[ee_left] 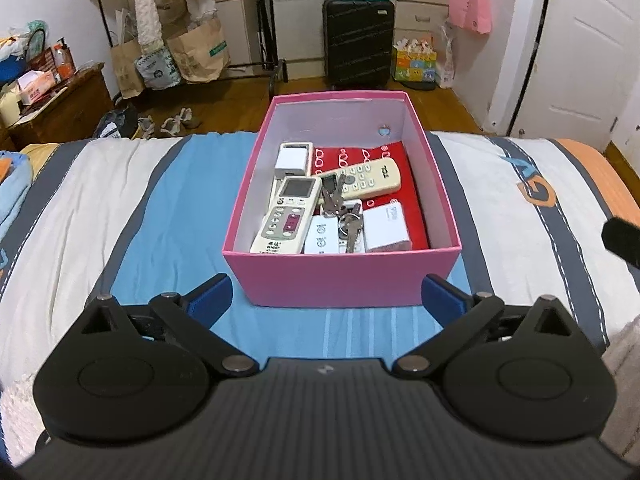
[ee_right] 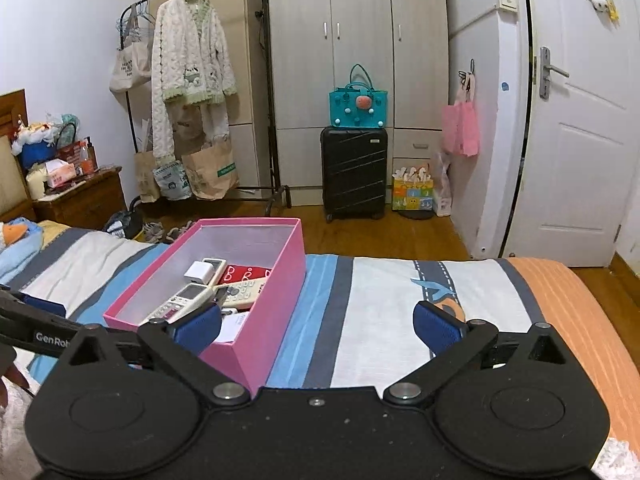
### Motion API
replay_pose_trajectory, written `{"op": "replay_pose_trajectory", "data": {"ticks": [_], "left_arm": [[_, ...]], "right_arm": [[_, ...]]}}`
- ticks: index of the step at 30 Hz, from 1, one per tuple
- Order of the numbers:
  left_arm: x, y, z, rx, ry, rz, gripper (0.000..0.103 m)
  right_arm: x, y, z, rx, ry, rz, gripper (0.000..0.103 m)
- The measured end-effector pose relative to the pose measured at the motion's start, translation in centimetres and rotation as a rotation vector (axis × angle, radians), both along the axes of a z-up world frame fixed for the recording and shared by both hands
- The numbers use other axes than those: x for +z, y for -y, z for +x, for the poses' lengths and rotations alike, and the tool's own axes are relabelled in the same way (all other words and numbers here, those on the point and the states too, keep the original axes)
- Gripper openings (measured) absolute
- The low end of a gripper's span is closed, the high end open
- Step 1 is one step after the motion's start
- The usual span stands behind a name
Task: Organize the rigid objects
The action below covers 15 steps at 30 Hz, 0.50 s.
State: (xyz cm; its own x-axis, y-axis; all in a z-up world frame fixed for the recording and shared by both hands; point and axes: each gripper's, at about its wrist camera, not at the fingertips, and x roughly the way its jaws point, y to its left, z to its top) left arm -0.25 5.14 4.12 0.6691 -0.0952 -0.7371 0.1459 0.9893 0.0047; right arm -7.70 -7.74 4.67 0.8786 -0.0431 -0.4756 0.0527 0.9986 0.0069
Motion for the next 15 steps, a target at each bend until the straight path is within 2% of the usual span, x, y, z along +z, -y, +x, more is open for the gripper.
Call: {"op": "replay_pose_trajectory", "data": {"ticks": [10, 13, 15], "left_arm": [[-0.6, 0.0, -1.3, 0.011, 0.107, -0.014, 0.102], [-1.0, 0.1, -1.7, 0.009, 0.137, -0.041, 0.102], [-1.3, 0.2, -1.8, 0.001, 0.141, -0.039, 0.102]], "right_arm": [[-1.0, -0.3, -0.4, 0.009, 0.033, -0.012, 0.103], [-2.0, -0.3, -0.9, 0.011, 0.077, 0.004, 0.103], [-2.7, -0.1, -0.8, 0.016, 0.065, 0.027, 0.103]]}}
